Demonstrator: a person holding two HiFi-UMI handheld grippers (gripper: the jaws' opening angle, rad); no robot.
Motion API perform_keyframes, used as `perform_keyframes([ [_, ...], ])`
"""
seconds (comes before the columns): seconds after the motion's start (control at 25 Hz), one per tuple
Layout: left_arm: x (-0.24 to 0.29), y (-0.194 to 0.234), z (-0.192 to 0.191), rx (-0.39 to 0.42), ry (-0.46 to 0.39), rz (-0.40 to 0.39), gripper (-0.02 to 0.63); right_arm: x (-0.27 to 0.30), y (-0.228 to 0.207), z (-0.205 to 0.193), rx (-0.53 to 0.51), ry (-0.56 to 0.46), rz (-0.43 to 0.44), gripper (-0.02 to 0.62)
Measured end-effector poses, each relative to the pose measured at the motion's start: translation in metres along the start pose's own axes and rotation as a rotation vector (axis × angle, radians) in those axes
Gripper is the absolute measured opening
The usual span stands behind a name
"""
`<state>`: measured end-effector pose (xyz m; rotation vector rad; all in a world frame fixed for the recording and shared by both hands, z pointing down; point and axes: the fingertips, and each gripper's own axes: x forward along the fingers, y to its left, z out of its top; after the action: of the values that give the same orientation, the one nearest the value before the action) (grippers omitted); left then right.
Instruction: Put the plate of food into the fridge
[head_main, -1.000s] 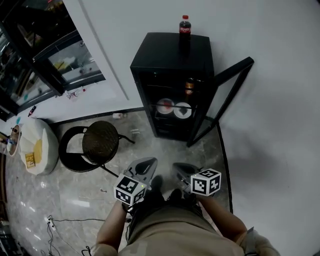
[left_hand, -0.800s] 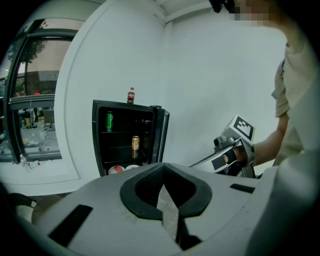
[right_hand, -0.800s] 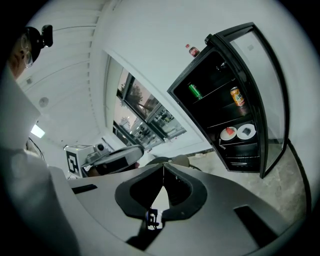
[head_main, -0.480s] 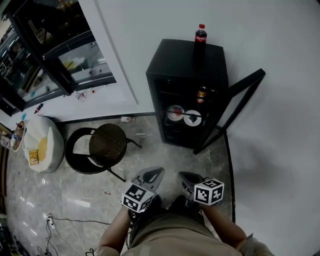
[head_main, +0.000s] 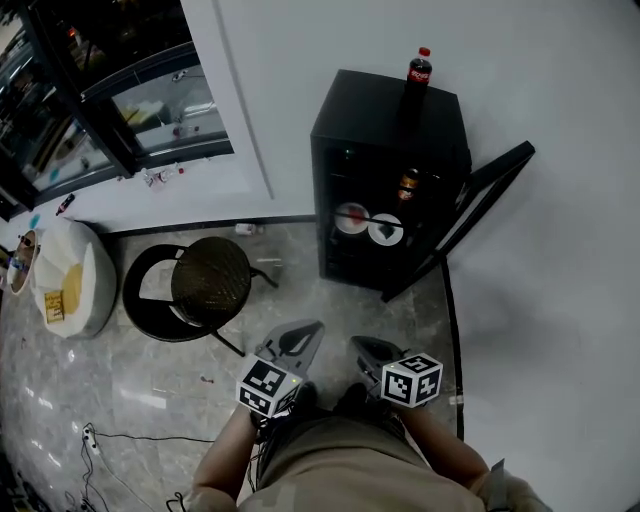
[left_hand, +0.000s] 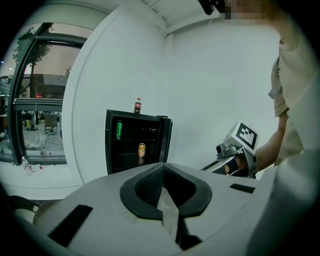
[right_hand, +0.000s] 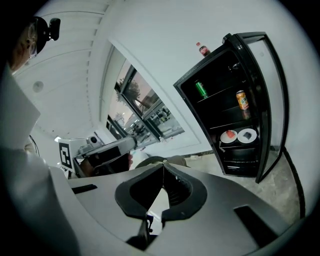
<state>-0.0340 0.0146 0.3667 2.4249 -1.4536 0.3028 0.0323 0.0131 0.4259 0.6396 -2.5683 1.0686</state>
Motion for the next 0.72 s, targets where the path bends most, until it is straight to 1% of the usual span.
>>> perform_keyframes([
  [0.12,-0.005,0.003,-0.003,0.010,0.006,-0.015,0.011,0.002,0.004,-0.003,-0.002,0.000,-0.021,0.021],
  [0.48,-0.021,0.008,-0.010,-0.002,-0.003,-0.066,0.011,0.006,0.025,-0.011,-0.032,-0.012,-0.064,0.021],
  [0.72,-0.027,0.010,-0.015,0.014,0.001,-0.093,0.011,0.003,0.032,-0.014,-0.024,-0.044,-0.103,0.021],
])
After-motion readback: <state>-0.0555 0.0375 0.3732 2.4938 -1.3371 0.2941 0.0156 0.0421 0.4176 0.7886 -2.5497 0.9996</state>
